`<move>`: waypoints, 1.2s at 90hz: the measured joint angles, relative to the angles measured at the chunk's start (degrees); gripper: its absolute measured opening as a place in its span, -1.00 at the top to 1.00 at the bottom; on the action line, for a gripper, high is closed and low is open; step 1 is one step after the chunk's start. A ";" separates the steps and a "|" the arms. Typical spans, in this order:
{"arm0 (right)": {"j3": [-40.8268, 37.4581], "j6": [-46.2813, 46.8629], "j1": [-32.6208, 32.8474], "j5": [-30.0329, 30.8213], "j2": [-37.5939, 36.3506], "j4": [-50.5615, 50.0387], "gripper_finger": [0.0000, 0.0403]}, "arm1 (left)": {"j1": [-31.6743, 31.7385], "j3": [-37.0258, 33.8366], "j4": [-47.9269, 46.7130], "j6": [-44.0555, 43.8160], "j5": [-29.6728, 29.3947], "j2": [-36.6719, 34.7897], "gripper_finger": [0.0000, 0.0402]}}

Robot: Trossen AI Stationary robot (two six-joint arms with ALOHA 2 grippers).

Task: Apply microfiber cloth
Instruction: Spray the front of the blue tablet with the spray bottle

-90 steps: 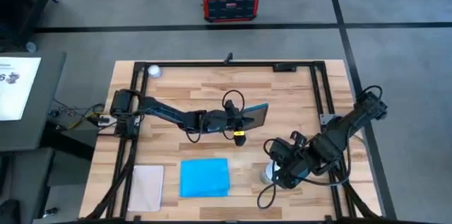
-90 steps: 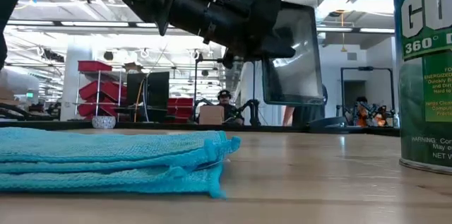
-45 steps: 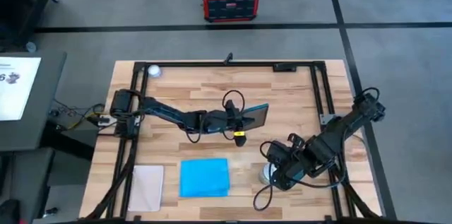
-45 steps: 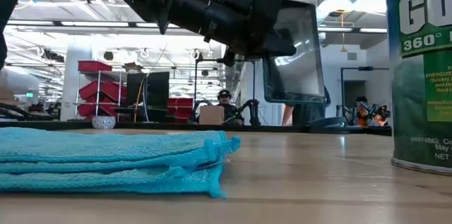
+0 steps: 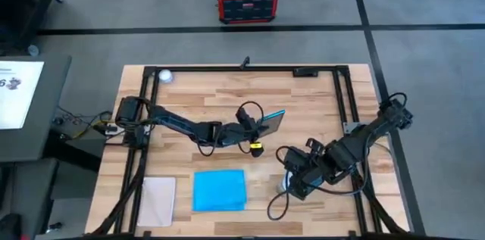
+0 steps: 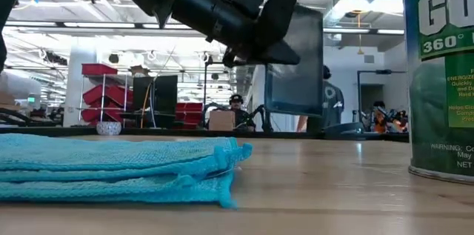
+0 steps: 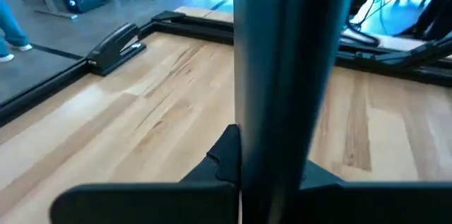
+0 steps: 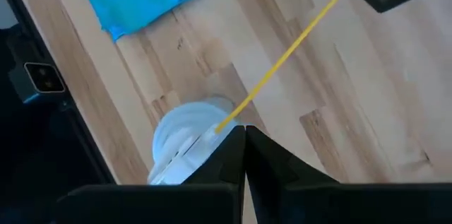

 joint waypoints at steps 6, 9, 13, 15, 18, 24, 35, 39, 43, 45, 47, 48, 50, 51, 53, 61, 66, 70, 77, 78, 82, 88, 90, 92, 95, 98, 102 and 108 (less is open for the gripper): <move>0.00 -0.42 -0.16 0.00 0.00 0.27 1.00 | 0.04 0.00 -0.32 -0.02 -0.29 -0.03 1.00; 0.00 -0.45 -0.23 0.00 0.00 0.36 1.00 | 0.07 0.00 -0.34 -0.02 -0.52 -0.07 1.00; 0.00 -0.46 -0.28 0.00 0.00 0.42 1.00 | 0.07 0.00 -0.29 -0.02 -0.78 -0.11 1.00; 0.00 -0.46 -0.28 -0.01 0.00 0.48 1.00 | 0.07 0.00 -0.28 -0.04 -0.80 -0.11 1.00; 0.00 -0.46 -0.28 -0.08 0.00 0.61 1.00 | 0.05 0.00 -0.27 -0.07 -0.78 -0.13 1.00; 0.20 -0.41 -0.28 -0.46 0.00 0.58 1.00 | 0.04 0.00 -0.30 -0.11 -0.72 -0.13 1.00; 1.75 -0.42 -0.26 -0.61 -0.02 0.71 1.00 | 0.04 0.00 -0.21 -0.17 -0.63 -0.13 1.00; 2.15 -0.41 -0.26 -0.61 -0.02 0.62 1.00 | 0.04 0.00 -0.23 -0.17 -0.62 -0.13 1.00; 2.52 -0.41 -0.26 -0.63 -0.02 0.64 1.00 | 0.04 0.00 -0.25 -0.20 -0.61 -0.13 1.00; 2.60 -0.37 -0.26 -0.65 -0.02 0.69 1.00 | 0.04 0.00 -0.26 -0.20 -0.61 -0.13 1.00; 2.65 -0.22 -0.26 -0.75 -0.02 0.71 1.00 | 0.04 0.00 -0.26 -0.23 -0.63 -0.13 1.00; 2.67 -0.13 -0.26 -0.85 -0.02 0.69 1.00 | 0.04 0.00 -0.25 -0.25 -0.63 -0.13 1.00; 2.67 -0.05 -0.26 -1.17 -0.02 0.63 1.00 | 0.04 0.00 -0.23 -0.28 -0.61 -0.13 1.00; 2.67 0.02 -0.26 -1.29 -0.02 0.60 1.00 | 0.04 0.00 -0.21 -0.28 -0.61 -0.13 1.00; 2.67 0.04 -0.26 -1.43 -0.02 0.57 1.00 | 0.04 0.00 -0.21 -0.28 -0.60 -0.13 1.00; 2.67 0.46 -0.26 -2.12 -0.02 0.63 1.00 | 0.04 0.00 -0.23 -0.36 -0.59 -0.13 1.00; 2.67 0.52 -0.26 -2.16 -0.02 0.63 1.00 | 0.04 0.00 -0.20 -0.40 -0.57 -0.13 1.00; 2.67 0.72 -0.26 -2.16 -0.02 0.62 1.00 | 0.04 0.00 -0.21 -0.46 -0.55 -0.13 1.00; 2.67 0.96 -0.26 -2.25 -0.02 0.65 1.00 | 0.04 0.00 -0.23 -0.72 -0.56 -0.13 1.00; 2.67 0.96 -0.26 -2.34 -0.02 0.65 1.00 | 0.04 0.00 -0.22 -0.74 -0.56 -0.13 1.00; 2.67 1.09 -0.26 -2.39 -0.02 0.64 1.00 | 0.04 0.00 -0.21 -0.79 -0.57 -0.15 1.00; 2.67 1.14 -0.26 -2.40 -0.02 0.65 1.00 | 0.03 0.00 -0.30 -1.34 -1.07 -0.16 1.00; 2.67 1.14 -0.26 -2.40 -0.02 0.65 1.00 | -0.04 0.00 -0.36 -1.57 -1.31 -0.17 1.00; 2.67 1.14 -0.26 -2.39 -0.02 0.65 1.00 | -0.10 0.00 -0.43 -1.78 -1.58 -0.20 1.00; 2.67 1.14 -0.26 -2.40 -0.02 0.65 1.00 | -0.30 0.00 -0.49 -1.84 -2.12 -0.20 1.00; 2.67 1.14 -0.26 -2.40 -0.02 0.65 1.00 | -0.53 0.00 -0.72 -1.88 -2.88 -0.20 1.00; 2.67 1.14 -0.26 -2.40 -0.02 0.63 1.00 | -0.93 0.00 -1.19 -1.92 -3.61 -0.22 1.00; 2.67 1.14 -0.26 -2.40 -0.02 0.65 1.00 | -1.66 -0.02 -2.70 -1.90 -4.84 -0.70 1.00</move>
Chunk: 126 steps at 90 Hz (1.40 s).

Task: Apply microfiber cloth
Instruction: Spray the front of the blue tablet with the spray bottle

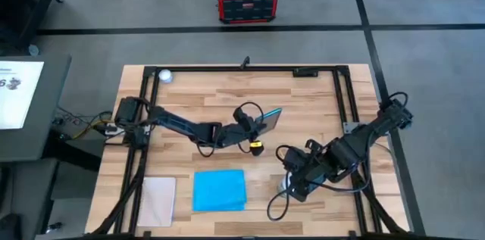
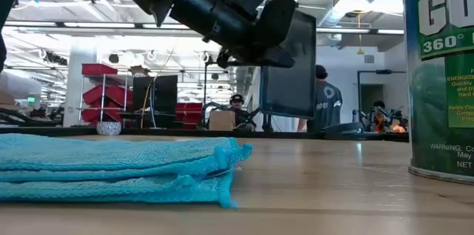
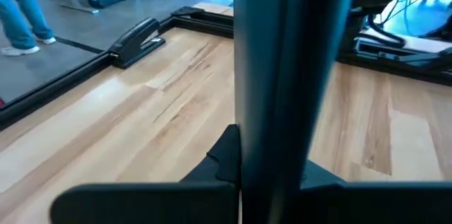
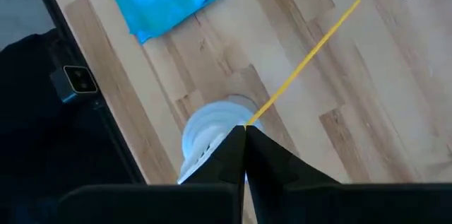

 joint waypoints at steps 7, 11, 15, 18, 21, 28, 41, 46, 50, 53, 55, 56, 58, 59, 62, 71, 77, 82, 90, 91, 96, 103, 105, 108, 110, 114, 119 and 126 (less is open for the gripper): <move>0.00 -0.02 0.00 0.00 0.00 0.02 1.00 | -0.60 -0.04 -0.93 -0.02 -1.22 -0.96 1.00; 0.00 -0.04 0.00 0.00 0.00 0.04 1.00 | -0.96 -0.29 -1.25 0.00 -1.63 -1.73 1.00; 0.00 -0.04 0.00 0.00 0.00 0.04 1.00 | -1.24 -0.78 -0.52 0.17 -2.13 -2.48 1.00; 0.00 -0.04 0.00 0.00 0.00 0.08 1.00 | -1.41 -1.10 -0.40 0.25 -2.21 -3.00 1.00; 0.00 -0.04 0.00 0.00 0.00 0.10 1.00 | -1.60 -1.42 -0.36 0.29 -2.44 -3.48 1.00; 0.00 -0.04 0.00 0.00 0.00 0.20 1.00 | -2.09 -2.21 -0.67 0.22 -4.11 -4.41 1.00; 0.00 -0.04 0.00 -0.02 0.00 0.28 1.00 | -2.59 -2.49 -0.34 -0.05 -4.13 -4.94 1.00; 0.00 -0.04 0.00 0.00 0.00 0.37 1.00 | -2.65 -2.51 -0.62 -0.05 -4.14 -4.93 1.00; 0.00 -0.02 0.00 -0.01 0.00 0.59 1.00 | -2.65 -2.51 -0.64 -0.15 -4.14 -4.92 1.00; 0.00 -0.02 0.00 -0.02 0.00 0.63 1.00 | -2.65 -2.51 -0.64 -0.15 -4.16 -4.92 1.00; 0.00 -0.02 0.00 -0.02 0.00 0.63 1.00 | -2.65 -2.51 -0.63 -0.15 -4.16 -4.92 1.00; 0.00 -0.02 0.00 -0.01 0.00 0.63 1.00 | -2.65 -2.51 -0.62 -0.15 -4.16 -4.92 1.00; 0.00 -0.02 0.00 -0.02 0.00 0.66 1.00 | -2.65 -2.51 -0.61 -0.17 -4.16 -4.92 1.00; 0.00 -0.02 0.00 -0.02 0.00 0.69 1.00 | -2.65 -2.51 -0.61 -0.17 -4.16 -4.92 1.00; 0.00 -0.02 0.00 -0.02 0.00 0.73 1.00 | -2.65 -2.51 -0.62 -0.16 -4.16 -4.92 1.00; 0.00 -0.02 0.00 -0.14 0.00 0.87 1.00 | -2.65 -2.51 -0.61 -0.13 -4.18 -4.92 1.00; -0.37 0.29 0.00 -0.22 0.02 1.16 1.00 | -2.65 -2.51 -0.60 -0.17 -4.23 -4.90 1.00; -0.67 0.42 0.00 -0.42 0.05 0.91 1.00 | -2.63 -2.51 -0.60 -0.13 -4.23 -4.90 1.00; -0.74 0.42 0.00 -0.46 0.37 1.13 1.00 | -2.56 -2.51 -0.57 -0.11 -4.27 -4.90 1.00; -0.72 0.42 0.00 -0.48 0.48 1.12 1.00 | -2.56 -2.51 -0.57 -0.11 -4.27 -4.90 1.00; -0.72 0.42 0.00 -1.21 0.90 0.81 1.00 | -2.54 -2.51 -0.57 -0.12 -4.27 -4.89 1.00; -0.65 0.30 0.00 -1.74 1.68 0.46 1.00 | -2.51 -2.51 -0.57 -0.07 -4.32 -4.87 1.00; -0.59 0.16 -0.04 -1.95 1.77 0.45 1.00 | -2.47 -2.51 -0.57 -0.04 -4.33 -4.87 1.00; -0.59 0.13 -0.07 -2.22 1.79 0.43 1.00 | -2.47 -2.51 -0.54 -0.06 -4.32 -4.87 1.00; -0.59 0.13 -0.07 -2.35 1.79 0.43 1.00 | -2.47 -2.51 -0.52 -0.05 -4.34 -4.87 1.00; -0.59 0.13 -0.07 -2.46 1.79 0.49 1.00 | -2.47 -2.51 -0.55 -0.06 -4.36 -4.87 1.00; -0.59 0.16 -0.04 -2.36 1.84 0.55 1.00 | -2.47 -2.51 -0.55 -0.05 -4.37 -4.87 1.00; -0.59 0.26 -0.04 -2.45 1.84 0.52 1.00 | -2.47 -2.51 -0.57 -0.04 -4.36 -4.87 1.00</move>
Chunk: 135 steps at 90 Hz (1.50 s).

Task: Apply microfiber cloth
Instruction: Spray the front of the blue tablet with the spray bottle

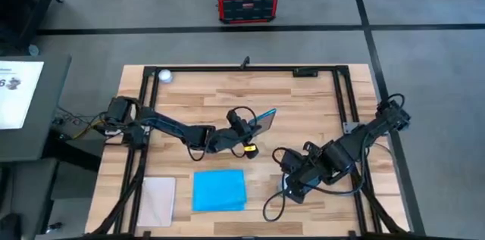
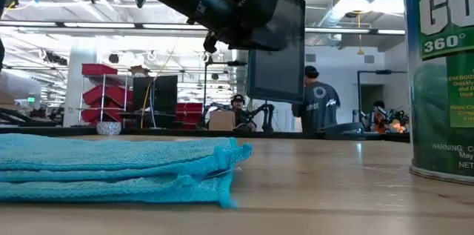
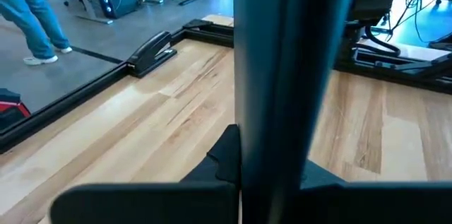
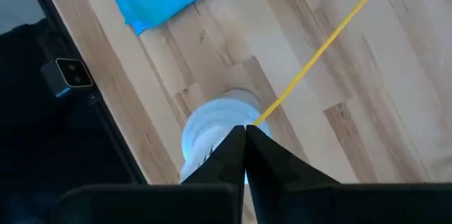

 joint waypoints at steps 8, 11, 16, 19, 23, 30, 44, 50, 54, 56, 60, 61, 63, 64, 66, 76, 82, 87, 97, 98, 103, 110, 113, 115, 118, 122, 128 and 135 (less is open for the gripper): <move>0.00 -0.07 0.00 -0.02 0.02 0.02 1.00 | 0.00 0.00 -0.11 -0.29 0.00 0.00 1.00; 0.00 -0.09 0.02 -0.02 0.02 0.00 1.00 | 0.00 0.00 -0.20 -0.61 0.02 0.00 1.00; 0.00 -0.09 0.00 -0.05 0.02 0.02 1.00 | -0.16 0.00 -0.51 -1.28 0.00 0.00 1.00; 0.00 -0.09 0.00 -0.05 0.04 0.03 1.00 | -0.29 0.00 -0.66 -1.69 0.00 0.00 1.00; 0.00 -0.09 0.02 -0.05 0.04 -0.02 1.00 | -0.49 0.00 -1.00 -2.17 0.00 0.00 1.00; 0.00 -0.24 0.02 -0.06 0.04 0.00 1.00 | -0.93 0.00 -1.31 -2.70 0.08 0.04 1.00; -0.02 -0.33 0.02 -0.07 0.07 0.00 1.00 | -1.51 0.00 -1.32 -3.19 0.17 0.04 1.00; -0.04 -0.31 0.02 -0.05 0.07 -0.01 1.00 | -1.58 0.00 -1.32 -3.27 0.17 0.04 1.00; -0.04 -0.31 0.02 -0.05 0.07 -0.02 1.00 | -1.60 0.00 -1.31 -3.41 0.15 0.04 1.00; -0.04 -0.33 0.02 -0.07 0.07 -0.02 1.00 | -1.60 0.00 -1.32 -3.49 0.15 0.04 1.00; -0.04 -0.33 0.02 -0.07 0.07 -0.02 1.00 | -1.60 0.00 -1.32 -3.83 0.15 0.04 1.00; -0.04 -0.33 0.02 -0.07 0.07 -0.02 1.00 | -1.60 0.00 -1.32 -3.88 0.15 0.04 1.00; -0.04 -0.32 0.02 -0.07 0.07 -0.02 1.00 | -1.64 0.00 -1.31 -4.00 0.15 0.04 1.00; -0.04 -0.31 0.02 -0.07 0.07 -0.02 1.00 | -1.67 0.00 -1.30 -4.06 0.15 0.04 1.00; -0.04 -0.31 0.02 -0.07 0.07 -0.02 1.00 | -1.71 0.00 -1.30 -4.12 0.13 0.04 1.00; -0.06 -0.31 0.02 -0.07 0.08 -0.02 1.00 | -1.84 0.00 -1.29 -4.26 0.13 0.04 1.00; -0.07 -0.31 0.02 -0.07 0.17 -0.03 1.00 | -1.86 0.00 -1.29 -4.27 0.13 0.05 1.00; -0.01 -0.35 -0.03 -0.09 0.75 -0.04 1.00 | -1.88 0.00 -1.27 -4.48 0.13 0.07 1.00; 0.07 -1.44 -0.28 -0.86 1.71 -0.22 1.00 | -1.88 0.00 -1.20 -4.71 0.09 0.07 1.00; 0.07 -1.57 -0.28 -0.91 1.73 -0.22 1.00 | -1.88 0.00 -1.18 -4.73 0.09 0.07 1.00; 0.07 -1.80 -0.29 -0.98 1.75 -0.17 1.00 | -1.93 0.00 -1.16 -4.88 0.10 0.07 1.00; 0.06 -1.80 -0.31 -1.02 1.75 -0.08 1.00 | -2.09 0.00 -1.09 -4.90 0.19 0.07 1.00; 0.04 -1.77 -0.31 -1.03 1.66 -0.08 1.00 | -2.22 0.00 -0.96 -4.90 0.21 0.07 1.00; 0.04 -1.63 -0.31 -1.06 1.66 -0.06 1.00 | -2.29 0.00 -0.89 -4.90 0.22 0.07 1.00; 0.02 -1.55 -0.33 -1.21 1.66 -0.06 1.00 | -2.35 0.00 -0.67 -4.90 0.24 0.07 1.00; 0.02 -1.61 -0.33 -1.33 1.67 -0.05 1.00 | -2.43 0.00 -0.25 -4.90 0.24 0.19 1.00; 0.00 -1.66 -0.33 -1.34 1.68 -0.04 1.00 | -2.66 0.02 0.18 -4.90 0.24 0.35 1.00; 0.00 -1.68 -0.33 -1.36 1.70 -0.04 1.00 | -2.92 0.02 -0.04 -4.90 0.28 0.39 1.00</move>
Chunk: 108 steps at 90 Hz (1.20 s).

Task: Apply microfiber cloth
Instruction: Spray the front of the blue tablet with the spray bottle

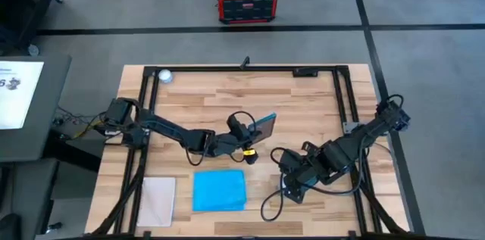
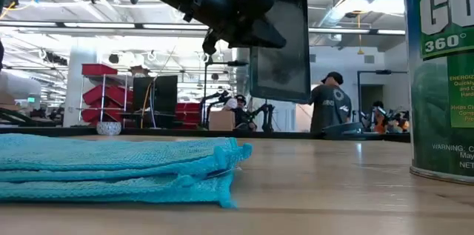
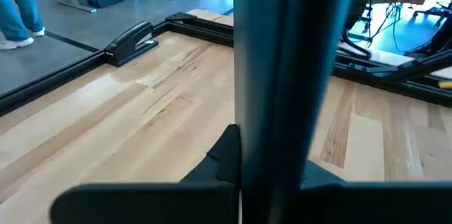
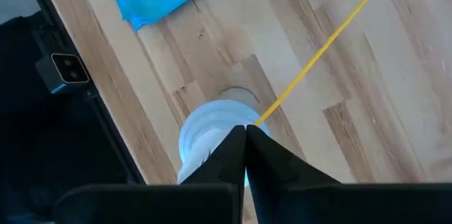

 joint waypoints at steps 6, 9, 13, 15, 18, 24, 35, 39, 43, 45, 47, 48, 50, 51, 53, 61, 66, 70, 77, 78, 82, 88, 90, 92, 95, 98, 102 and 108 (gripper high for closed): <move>-0.01 -0.03 0.00 0.00 0.01 0.00 1.00 | -0.14 0.00 0.08 0.00 0.00 0.00 1.00; -0.02 -0.07 0.00 0.00 0.02 0.02 1.00 | -0.16 0.00 0.17 0.09 0.00 0.00 1.00; -0.02 -0.10 0.00 -0.04 0.02 0.02 1.00 | -0.18 0.00 0.14 0.17 0.00 0.00 1.00; -0.04 -0.11 0.00 -0.02 0.02 0.02 1.00 | -0.18 0.00 0.11 0.19 0.00 0.00 1.00; -0.04 -0.11 0.00 -0.02 0.02 0.02 1.00 | -0.18 0.00 0.08 0.18 0.00 0.00 1.00; -0.04 -0.11 0.00 -0.02 0.02 0.02 1.00 | -0.18 0.00 -0.02 0.20 0.00 0.00 1.00; -0.04 -0.11 0.00 -0.02 0.04 0.02 1.00 | -0.18 0.00 -0.35 0.42 0.02 0.00 1.00; -0.04 -0.11 0.00 -0.02 0.07 0.02 1.00 | -0.18 0.00 -0.35 0.46 0.02 0.00 1.00; -0.04 -0.11 0.00 -0.02 0.07 0.00 1.00 | -0.18 0.00 -0.42 0.62 0.02 0.00 1.00; -0.06 -0.11 0.00 -0.02 0.07 0.00 1.00 | -0.18 0.00 -0.56 0.65 0.01 0.00 1.00; -0.07 -0.11 0.00 -0.02 0.07 0.00 1.00 | -0.18 0.00 -0.83 0.65 0.02 0.00 1.00; -0.07 -0.11 0.00 -0.02 0.07 0.00 1.00 | -0.18 0.00 -1.00 0.66 0.01 0.00 1.00; -0.07 -0.11 0.00 -0.02 0.07 0.00 1.00 | -0.18 0.00 -1.36 0.66 0.02 0.00 1.00; -0.07 -0.11 0.00 -0.02 0.07 0.00 1.00 | -0.18 0.00 -1.54 0.66 0.02 0.00 1.00; -0.07 -0.13 0.00 0.00 0.07 0.00 1.00 | -0.18 0.00 -1.86 0.69 0.02 0.00 1.00; -0.08 -0.24 0.04 0.57 0.07 0.02 1.00 | -0.18 0.00 -2.16 1.48 0.00 0.02 1.00; -0.05 -0.97 0.09 0.99 0.09 0.00 1.00 | -0.18 0.00 -2.06 2.17 -0.09 0.02 1.00; 0.30 -1.57 0.09 1.23 0.09 -0.19 1.00 | -0.18 0.00 -2.10 2.79 -0.08 -0.02 1.00; 0.91 -3.08 0.11 2.34 0.19 -0.32 1.00 | -0.18 0.00 -2.61 3.62 -0.09 -0.36 1.00; 0.99 -3.25 0.11 2.55 0.21 -0.37 1.00 | -0.18 0.00 -2.69 3.79 -0.09 -0.46 1.00; 1.36 -4.07 0.05 3.73 0.28 -0.68 1.00 | -0.18 0.00 -3.40 4.55 -0.33 -1.04 1.00; 2.19 -5.25 -0.17 5.66 0.41 -1.79 1.00 | -0.18 0.00 -3.80 5.67 -1.68 -1.89 1.00; 2.48 -5.72 -0.21 6.30 0.44 -2.19 1.00 | -0.18 0.00 -4.32 5.98 -1.89 -2.29 1.00; 2.68 -6.13 -0.28 6.97 0.46 -2.57 1.00 | -0.18 0.00 -4.73 6.30 -2.23 -2.65 1.00; 2.96 -7.05 -0.38 8.04 0.44 -3.27 1.00 | -0.18 0.00 -4.99 6.69 -2.71 -3.09 1.00; 3.14 -7.77 -0.39 9.14 0.46 -3.43 1.00 | -0.18 0.00 -5.41 7.14 -2.66 -3.60 1.00; 3.31 -8.88 -0.61 9.92 0.46 -3.43 1.00 | -0.18 0.00 -6.40 7.52 -2.69 -4.34 1.00; 3.39 -10.06 -1.08 11.19 0.44 -3.35 0.99 | -0.18 0.00 -7.32 8.28 -2.80 -5.24 1.00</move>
